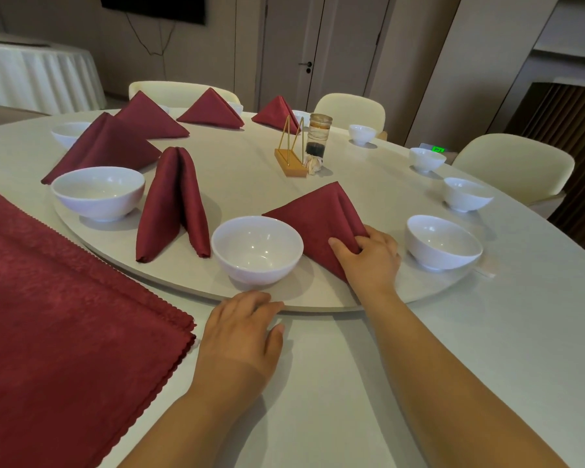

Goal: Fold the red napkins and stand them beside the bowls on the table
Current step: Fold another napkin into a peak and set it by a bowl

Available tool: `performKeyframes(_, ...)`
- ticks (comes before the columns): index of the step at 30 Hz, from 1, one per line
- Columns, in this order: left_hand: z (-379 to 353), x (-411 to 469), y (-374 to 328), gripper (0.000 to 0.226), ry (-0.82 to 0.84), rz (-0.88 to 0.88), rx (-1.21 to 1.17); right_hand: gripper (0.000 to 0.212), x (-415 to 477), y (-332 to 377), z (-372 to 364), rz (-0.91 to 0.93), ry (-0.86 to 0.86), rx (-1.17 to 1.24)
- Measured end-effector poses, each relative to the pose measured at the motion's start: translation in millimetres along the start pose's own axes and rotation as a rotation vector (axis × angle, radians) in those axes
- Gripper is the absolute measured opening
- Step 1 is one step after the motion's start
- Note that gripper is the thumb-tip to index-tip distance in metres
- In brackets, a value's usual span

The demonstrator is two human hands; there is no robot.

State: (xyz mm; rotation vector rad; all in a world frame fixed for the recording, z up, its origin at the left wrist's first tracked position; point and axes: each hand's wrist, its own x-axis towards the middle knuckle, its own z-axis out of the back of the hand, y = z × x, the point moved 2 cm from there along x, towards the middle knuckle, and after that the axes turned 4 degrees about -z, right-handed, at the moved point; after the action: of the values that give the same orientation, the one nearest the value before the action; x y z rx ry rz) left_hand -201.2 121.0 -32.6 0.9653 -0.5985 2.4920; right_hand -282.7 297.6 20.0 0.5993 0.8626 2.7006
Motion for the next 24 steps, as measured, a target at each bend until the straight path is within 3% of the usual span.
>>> performKeyframes(10, 0.3, -0.2, 0.6, 0.039, 0.070, 0.034, -0.020, 0.041, -7.3, -5.6, 9.8, -0.028, 0.137, 0.115)
performKeyframes(24, 2.3, 2.4, -0.6, 0.039, 0.088, 0.045, 0.002, 0.022, -23.5, -30.5, 17.4, -0.020, 0.047, 0.341)
